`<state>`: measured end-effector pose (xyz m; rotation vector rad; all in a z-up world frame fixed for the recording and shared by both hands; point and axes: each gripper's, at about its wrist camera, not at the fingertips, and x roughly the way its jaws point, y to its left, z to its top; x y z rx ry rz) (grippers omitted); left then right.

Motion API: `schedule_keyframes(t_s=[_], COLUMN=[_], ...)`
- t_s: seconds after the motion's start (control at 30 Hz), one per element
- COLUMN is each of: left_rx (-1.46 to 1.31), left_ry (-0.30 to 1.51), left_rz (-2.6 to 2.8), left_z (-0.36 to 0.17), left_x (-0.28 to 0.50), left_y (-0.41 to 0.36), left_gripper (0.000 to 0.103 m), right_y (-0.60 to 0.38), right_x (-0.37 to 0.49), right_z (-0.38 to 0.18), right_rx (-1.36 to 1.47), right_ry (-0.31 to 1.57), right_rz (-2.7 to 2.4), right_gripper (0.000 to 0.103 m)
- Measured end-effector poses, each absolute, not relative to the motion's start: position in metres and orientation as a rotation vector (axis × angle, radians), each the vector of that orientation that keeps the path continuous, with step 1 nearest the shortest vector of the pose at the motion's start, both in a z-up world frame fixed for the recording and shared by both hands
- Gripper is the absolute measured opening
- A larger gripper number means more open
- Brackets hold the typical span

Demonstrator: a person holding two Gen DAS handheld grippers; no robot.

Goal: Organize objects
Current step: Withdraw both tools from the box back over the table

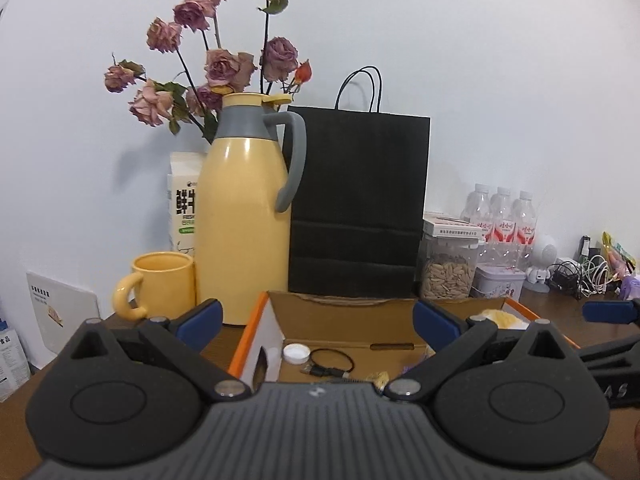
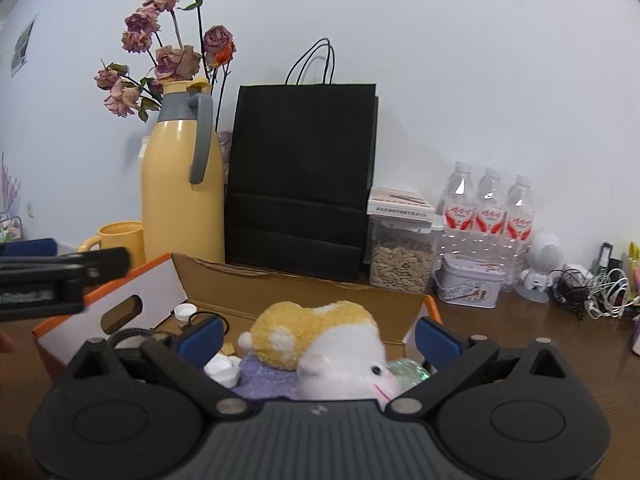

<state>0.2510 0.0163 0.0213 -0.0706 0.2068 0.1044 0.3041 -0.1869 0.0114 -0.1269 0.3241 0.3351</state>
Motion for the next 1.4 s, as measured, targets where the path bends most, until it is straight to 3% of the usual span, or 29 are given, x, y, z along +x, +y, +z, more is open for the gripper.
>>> schedule_keyframes(t_s=[0.63, 1.4], left_rx=[-0.043, -0.045], left_ry=[0.422, 0.540], left_rz=[0.087, 0.140], left_z=[-0.019, -0.037], left_x=[0.190, 0.191], left_y=[0.035, 0.041], left_gripper=[0.103, 0.103], right_y=[-0.235, -0.232], right_x=[0.224, 0.242], right_z=[-0.025, -0.052], right_rx=[-0.102, -0.064], right_ry=[0.388, 0.606], right_rz=[0.272, 0.292], right_gripper=[0.103, 0.099])
